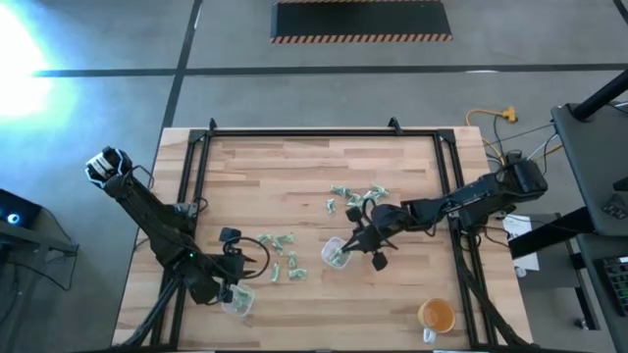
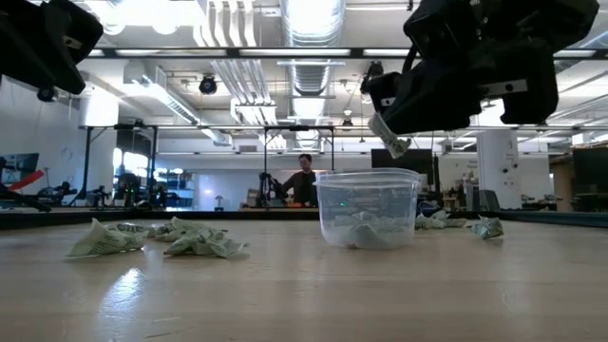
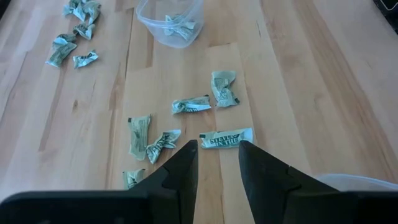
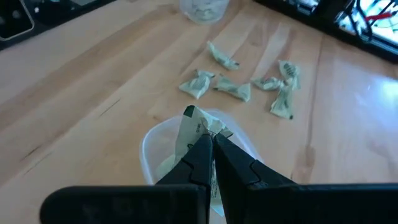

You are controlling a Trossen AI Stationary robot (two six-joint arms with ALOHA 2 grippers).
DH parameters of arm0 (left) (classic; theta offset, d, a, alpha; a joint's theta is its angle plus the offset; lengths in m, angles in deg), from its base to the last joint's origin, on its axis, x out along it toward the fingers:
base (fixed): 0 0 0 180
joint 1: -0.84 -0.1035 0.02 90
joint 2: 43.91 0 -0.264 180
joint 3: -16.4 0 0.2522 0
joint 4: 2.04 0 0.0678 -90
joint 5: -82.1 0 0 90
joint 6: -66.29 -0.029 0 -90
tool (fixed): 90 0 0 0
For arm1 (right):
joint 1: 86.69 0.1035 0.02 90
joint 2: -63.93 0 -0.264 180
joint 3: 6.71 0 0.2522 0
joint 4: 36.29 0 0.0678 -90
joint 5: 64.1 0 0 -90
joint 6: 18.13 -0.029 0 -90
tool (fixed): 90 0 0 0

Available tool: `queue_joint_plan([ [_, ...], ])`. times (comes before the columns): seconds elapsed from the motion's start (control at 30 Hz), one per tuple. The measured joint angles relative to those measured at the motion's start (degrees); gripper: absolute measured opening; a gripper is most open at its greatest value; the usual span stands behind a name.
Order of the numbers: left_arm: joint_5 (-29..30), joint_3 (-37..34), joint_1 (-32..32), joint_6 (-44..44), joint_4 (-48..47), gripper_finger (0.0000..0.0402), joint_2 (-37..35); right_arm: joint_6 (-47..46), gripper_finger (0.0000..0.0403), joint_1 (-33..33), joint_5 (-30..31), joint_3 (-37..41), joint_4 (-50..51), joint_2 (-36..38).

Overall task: Pick and place items into bin
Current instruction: Put the light green packet into the top transparent bin

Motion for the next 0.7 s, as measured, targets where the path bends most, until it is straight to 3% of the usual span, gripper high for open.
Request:
queue_joint_plan([
  [0.33,0.30,-0.68,0.00,0.05,0.17,0.0099,0.00,-2.90,0.0017,-0.02,0.12,-0.67,-0.05,-1.98],
  [0.7,3.41,-0.78,-0.85,-1.51,0.22,0.0099,0.09,-2.92,0.0108,-0.17,0.47,-1.07,-0.75,-1.67],
])
